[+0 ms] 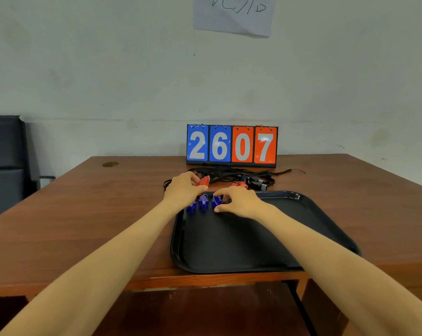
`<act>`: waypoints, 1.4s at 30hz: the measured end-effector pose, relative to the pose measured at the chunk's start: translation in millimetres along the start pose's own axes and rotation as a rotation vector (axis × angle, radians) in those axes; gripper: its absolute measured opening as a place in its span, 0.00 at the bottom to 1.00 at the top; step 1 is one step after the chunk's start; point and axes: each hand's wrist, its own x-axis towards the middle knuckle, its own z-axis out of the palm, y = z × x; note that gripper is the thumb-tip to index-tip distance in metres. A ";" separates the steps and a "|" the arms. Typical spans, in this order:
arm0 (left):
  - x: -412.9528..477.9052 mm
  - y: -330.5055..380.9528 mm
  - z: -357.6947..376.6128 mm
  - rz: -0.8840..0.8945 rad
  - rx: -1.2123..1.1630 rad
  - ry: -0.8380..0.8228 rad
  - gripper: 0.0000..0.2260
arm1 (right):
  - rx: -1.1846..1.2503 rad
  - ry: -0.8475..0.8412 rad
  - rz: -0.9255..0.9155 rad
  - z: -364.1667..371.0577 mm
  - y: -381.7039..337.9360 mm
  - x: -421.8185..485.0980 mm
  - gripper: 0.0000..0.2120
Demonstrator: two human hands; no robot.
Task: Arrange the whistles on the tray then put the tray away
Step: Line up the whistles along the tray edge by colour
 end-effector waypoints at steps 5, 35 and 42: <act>-0.1 0.1 0.9 0.005 -0.003 0.001 0.16 | 0.017 0.006 -0.005 0.6 -0.9 -0.2 0.25; -11.6 41.0 35.3 0.021 -0.229 -0.013 0.10 | 0.357 0.364 0.091 -15.2 0.6 -27.3 0.17; -8.8 14.3 26.0 0.070 0.088 -0.089 0.15 | 0.315 0.243 0.107 -5.7 14.1 -26.0 0.11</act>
